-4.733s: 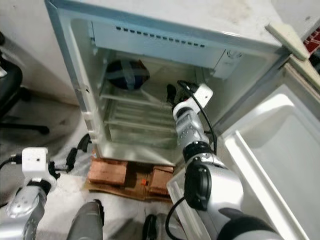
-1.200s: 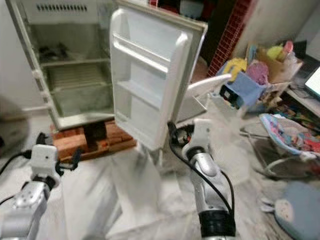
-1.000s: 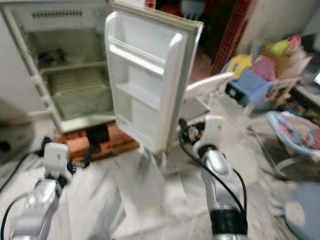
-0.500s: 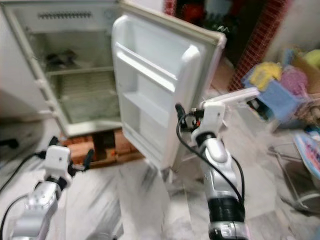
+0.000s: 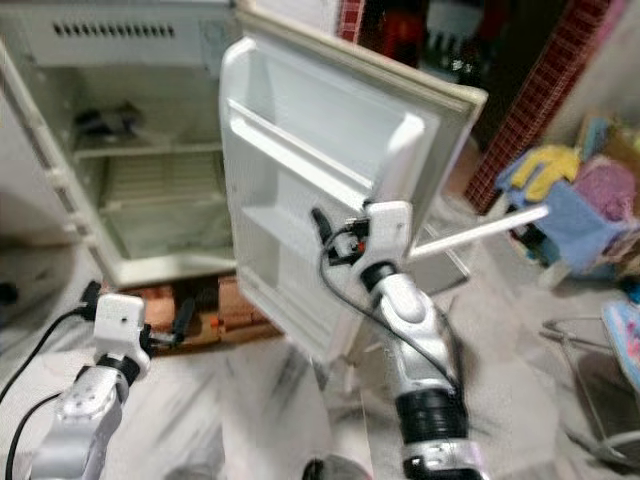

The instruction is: Restocking fridge

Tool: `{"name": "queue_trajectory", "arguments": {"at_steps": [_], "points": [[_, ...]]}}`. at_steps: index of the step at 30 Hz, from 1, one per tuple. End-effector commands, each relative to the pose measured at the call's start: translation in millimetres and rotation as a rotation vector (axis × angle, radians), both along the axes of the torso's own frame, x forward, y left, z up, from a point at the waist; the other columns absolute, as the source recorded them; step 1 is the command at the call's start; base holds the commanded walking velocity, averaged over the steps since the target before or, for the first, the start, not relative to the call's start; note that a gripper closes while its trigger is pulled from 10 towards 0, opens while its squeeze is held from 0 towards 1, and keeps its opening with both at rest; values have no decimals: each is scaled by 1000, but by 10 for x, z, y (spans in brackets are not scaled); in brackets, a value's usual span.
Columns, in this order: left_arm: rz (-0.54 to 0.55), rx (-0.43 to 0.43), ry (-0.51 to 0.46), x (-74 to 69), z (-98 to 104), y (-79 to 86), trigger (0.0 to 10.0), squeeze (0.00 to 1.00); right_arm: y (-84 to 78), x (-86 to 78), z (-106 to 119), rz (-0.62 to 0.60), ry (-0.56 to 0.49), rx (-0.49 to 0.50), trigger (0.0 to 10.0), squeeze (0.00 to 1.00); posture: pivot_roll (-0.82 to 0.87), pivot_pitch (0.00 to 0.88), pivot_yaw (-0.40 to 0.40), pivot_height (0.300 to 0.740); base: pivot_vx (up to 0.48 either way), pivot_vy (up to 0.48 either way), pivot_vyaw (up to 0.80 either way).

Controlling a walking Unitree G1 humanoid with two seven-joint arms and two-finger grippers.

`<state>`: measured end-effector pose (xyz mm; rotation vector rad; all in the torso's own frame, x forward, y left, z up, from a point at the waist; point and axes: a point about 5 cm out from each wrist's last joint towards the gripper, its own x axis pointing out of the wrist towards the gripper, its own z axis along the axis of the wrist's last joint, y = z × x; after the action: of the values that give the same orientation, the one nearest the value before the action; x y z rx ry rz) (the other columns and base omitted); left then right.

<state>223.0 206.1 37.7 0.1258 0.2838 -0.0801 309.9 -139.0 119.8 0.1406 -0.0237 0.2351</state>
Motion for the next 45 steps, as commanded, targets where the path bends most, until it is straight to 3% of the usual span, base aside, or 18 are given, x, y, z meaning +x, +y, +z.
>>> {"name": "queue_trajectory", "arguments": {"at_steps": [1, 6, 8, 10, 12, 15, 18, 27, 36, 45], "points": [[2, 3, -12, 15, 36, 31, 10000, 0, -57, -39, -27, -12, 17, 10, 10000, 0, 191, 0, -88, 740, 0, 0, 0], [0, 4, -16, 17, 42, 34, 10000, 0, 24, -228, -151, 161, 96, 51, 10000, 0, 189, 0, -88, 740, 0, 0, 0], [0, 3, -15, 16, 47, 39, 10000, 0, -30, -404, -275, 252, 173, 29, 10000, 0, 186, 1, -88, 740, 0, 0, 0], [-2, 8, -16, 14, 49, 45, 10000, 0, -86, -460, -350, 257, 217, -5, 10000, 0, 184, 1, -87, 740, 0, 0, 0], [-18, 4, -16, 12, 58, 41, 10000, 0, -342, -479, -477, 111, 254, -117, 10000, 0, 177, 4, -84, 740, 0, -347, 0], [-19, 3, -18, 11, 62, 41, 10000, 0, -431, -457, -491, 44, 247, -148, 10000, 0, 175, 4, -82, 740, 0, -456, 0], [-31, 9, -18, 24, 58, 19, 10000, 0, -493, -325, -389, -70, 197, -117, 10000, 0, 175, 3, -75, 740, 0, -463, 0], [-27, 12, -17, 28, 69, 35, 10000, 0, -410, -215, -275, -54, 150, -94, 10000, 0, 190, 5, -75, 740, 0, -461, 0], [9, 7, 15, -40, 17, 52, 10000, 0, -470, -81, -183, -14, 104, -107, 10000, 0, 192, 11, -77, 740, 0, -115, 0], [206, 60, 126, -179, -76, 216, 10000, 0, -439, 333, 120, -32, 15, -82, 10000, 0, 216, 17, -79, 740, 0, 0, 0]]}}
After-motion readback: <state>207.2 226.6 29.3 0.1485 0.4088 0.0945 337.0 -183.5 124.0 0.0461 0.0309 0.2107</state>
